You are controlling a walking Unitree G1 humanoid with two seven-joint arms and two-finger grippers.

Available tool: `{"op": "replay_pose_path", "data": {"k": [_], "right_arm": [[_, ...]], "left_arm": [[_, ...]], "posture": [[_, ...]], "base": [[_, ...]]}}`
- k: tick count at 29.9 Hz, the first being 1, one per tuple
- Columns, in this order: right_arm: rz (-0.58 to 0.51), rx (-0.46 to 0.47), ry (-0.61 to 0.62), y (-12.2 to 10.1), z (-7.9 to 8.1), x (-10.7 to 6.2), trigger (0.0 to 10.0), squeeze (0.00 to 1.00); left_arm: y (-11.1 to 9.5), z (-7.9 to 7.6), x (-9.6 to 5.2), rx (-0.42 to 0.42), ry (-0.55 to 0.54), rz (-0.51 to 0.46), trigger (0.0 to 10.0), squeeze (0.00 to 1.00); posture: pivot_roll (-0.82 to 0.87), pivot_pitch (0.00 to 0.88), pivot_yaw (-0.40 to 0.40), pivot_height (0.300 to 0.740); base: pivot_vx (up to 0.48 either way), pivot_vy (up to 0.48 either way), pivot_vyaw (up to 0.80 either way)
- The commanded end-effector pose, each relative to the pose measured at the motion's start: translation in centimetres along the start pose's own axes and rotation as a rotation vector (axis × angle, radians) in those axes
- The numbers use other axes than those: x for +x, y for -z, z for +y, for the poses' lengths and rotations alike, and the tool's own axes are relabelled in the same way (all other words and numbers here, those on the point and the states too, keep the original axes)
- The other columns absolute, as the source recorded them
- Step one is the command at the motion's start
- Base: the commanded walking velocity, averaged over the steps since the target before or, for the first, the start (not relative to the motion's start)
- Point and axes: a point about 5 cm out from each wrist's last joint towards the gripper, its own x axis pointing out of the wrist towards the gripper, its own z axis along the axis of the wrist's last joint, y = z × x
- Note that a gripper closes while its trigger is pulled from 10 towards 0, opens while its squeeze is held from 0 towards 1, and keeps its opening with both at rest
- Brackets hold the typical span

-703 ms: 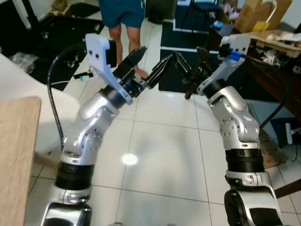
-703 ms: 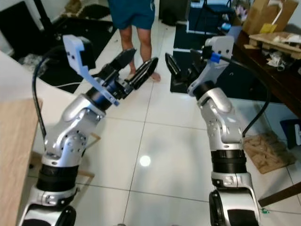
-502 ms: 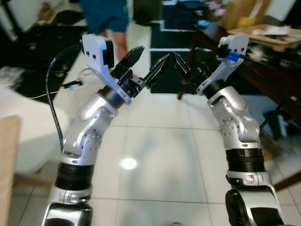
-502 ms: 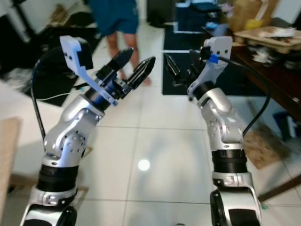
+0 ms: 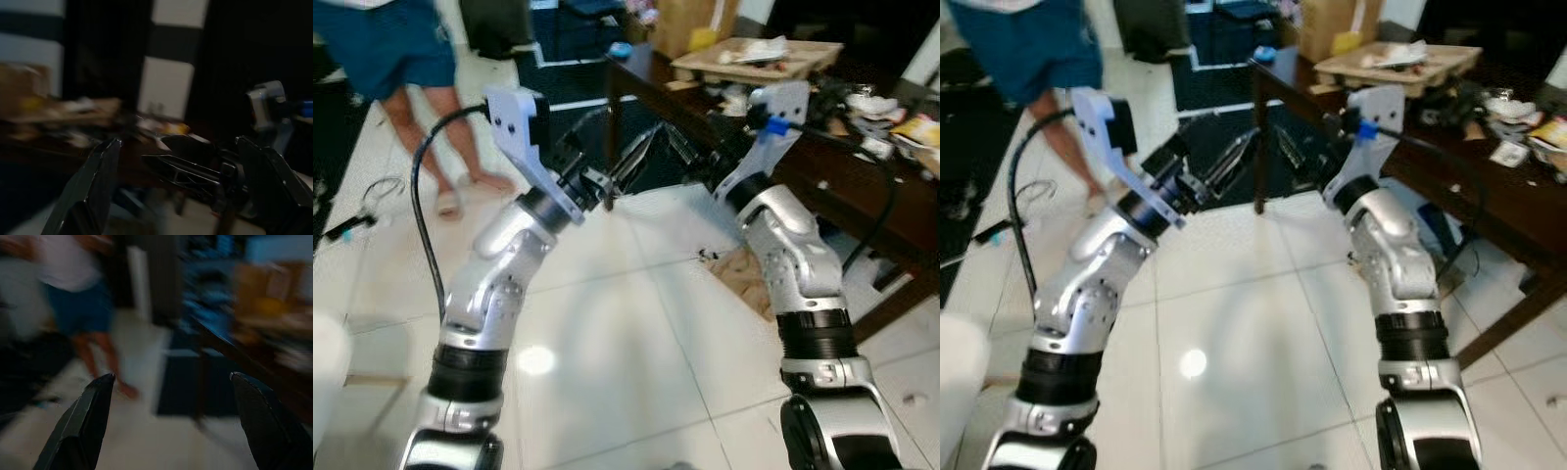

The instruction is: Picking trash to rubbish bin

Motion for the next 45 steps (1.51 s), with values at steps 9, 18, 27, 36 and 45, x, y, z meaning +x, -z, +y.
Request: {"op": "replay_pose_path", "data": {"k": [9,18,27,36,45], "right_arm": [[0.138,0.0,-0.079,4.1,1.2,-0.9,10.0,0.0],[0.127,0.002,-0.193,4.4,2.7,-1.0,10.0,0.0],[0.136,-0.011,-0.3,4.9,4.6,-1.2,10.0,0.0],[0.153,0.006,-0.472,5.3,6.7,-2.2,10.0,0.0],[0.146,0.08,-0.663,5.2,8.9,-3.5,10.0,0.0]], "left_arm": [[2.2,0.5,-1.6,-0.012,-0.038,0.072,10.0,0.0],[2.2,0.2,-1.3,-0.002,-0.024,0.064,10.0,0.0],[1.7,0.5,-1.2,0.023,-0.037,0.05,10.0,0.0],[1.4,0.8,-1.2,0.039,-0.052,0.044,10.0,0.0],[1.0,1.3,-1.2,0.052,-0.073,0.029,10.0,0.0]], "posture": [[0.05,0.076,0.009,0.74],[0.05,0.076,0.009,0.74],[0.07,0.091,0.013,0.74],[0.07,0.097,0.011,0.74],[0.07,0.098,0.009,0.74]], "base": [[0.398,0.0,-0.8],[0.4,0.0,-0.42],[0.402,0.0,0.0],[0.408,0.0,0.0],[0.409,0.0,0.0]]}}
